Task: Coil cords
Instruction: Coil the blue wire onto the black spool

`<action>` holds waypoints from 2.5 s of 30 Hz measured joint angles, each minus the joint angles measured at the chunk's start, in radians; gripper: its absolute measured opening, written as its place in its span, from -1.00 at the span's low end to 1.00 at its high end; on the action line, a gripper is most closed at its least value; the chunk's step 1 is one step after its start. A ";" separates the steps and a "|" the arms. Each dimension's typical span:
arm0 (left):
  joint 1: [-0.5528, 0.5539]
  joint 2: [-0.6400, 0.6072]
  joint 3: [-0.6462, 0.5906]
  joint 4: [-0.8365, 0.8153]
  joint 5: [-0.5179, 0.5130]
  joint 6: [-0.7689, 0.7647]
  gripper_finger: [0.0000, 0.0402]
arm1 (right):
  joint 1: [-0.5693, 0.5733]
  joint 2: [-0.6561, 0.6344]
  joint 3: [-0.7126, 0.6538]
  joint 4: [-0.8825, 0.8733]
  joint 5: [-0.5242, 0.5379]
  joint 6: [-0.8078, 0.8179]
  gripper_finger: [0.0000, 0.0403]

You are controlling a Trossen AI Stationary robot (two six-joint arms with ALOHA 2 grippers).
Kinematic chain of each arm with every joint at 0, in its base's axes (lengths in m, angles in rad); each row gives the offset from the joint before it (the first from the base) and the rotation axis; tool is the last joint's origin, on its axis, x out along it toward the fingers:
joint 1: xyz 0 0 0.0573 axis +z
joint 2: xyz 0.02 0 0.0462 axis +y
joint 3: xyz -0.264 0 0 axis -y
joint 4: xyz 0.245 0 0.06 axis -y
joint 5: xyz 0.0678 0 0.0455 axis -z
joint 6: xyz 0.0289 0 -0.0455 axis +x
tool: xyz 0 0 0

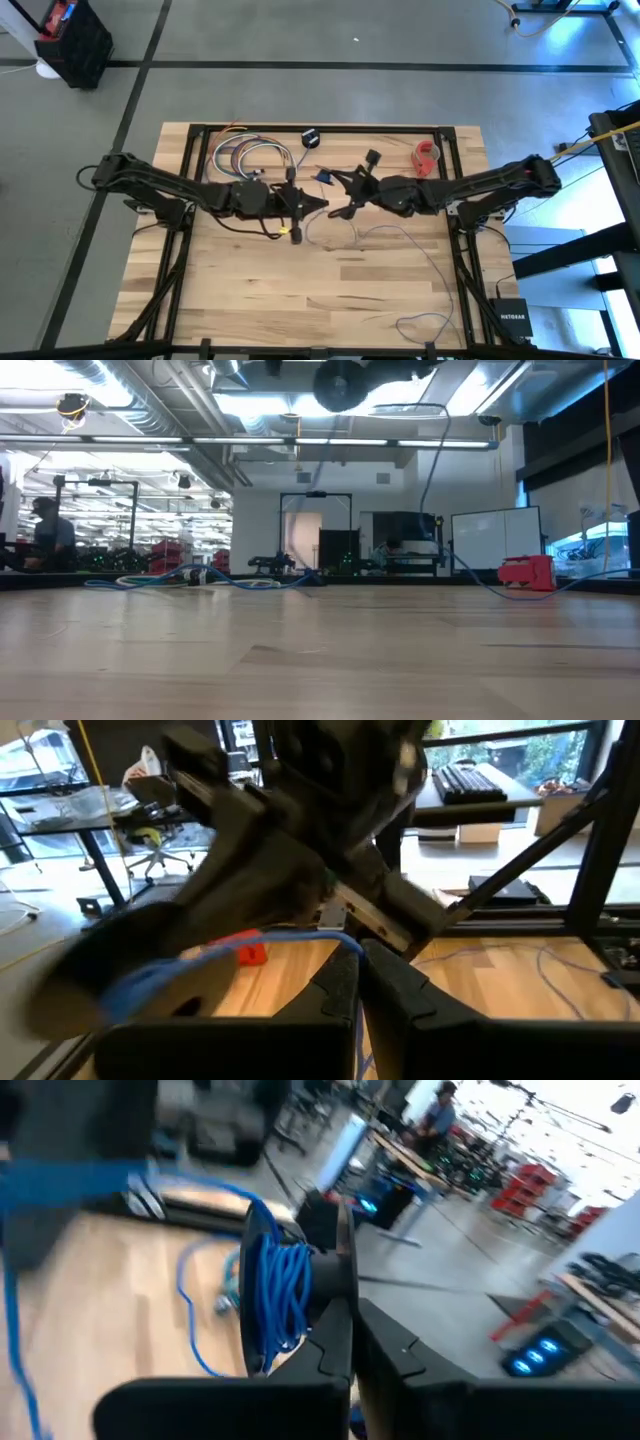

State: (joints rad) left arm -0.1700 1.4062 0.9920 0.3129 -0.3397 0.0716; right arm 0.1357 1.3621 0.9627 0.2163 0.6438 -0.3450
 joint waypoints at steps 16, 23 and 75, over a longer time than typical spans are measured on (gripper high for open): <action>0.039 0.093 0.002 0.064 0.000 -0.005 -0.98 | -0.005 0.002 -0.002 0.259 -0.247 0.077 -0.97; 0.039 0.091 0.005 0.083 0.000 0.016 -0.97 | 0.005 -0.057 -0.002 0.285 -0.300 0.086 -0.97; 0.066 0.097 -0.190 -0.056 -0.001 -0.099 -0.97 | 0.140 -0.123 0.273 0.187 -0.288 -0.082 -0.97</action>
State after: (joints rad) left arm -0.1036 1.5032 0.8025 0.2573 -0.3409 -0.0274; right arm 0.2752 1.2388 1.2353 0.4038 0.3557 -0.4273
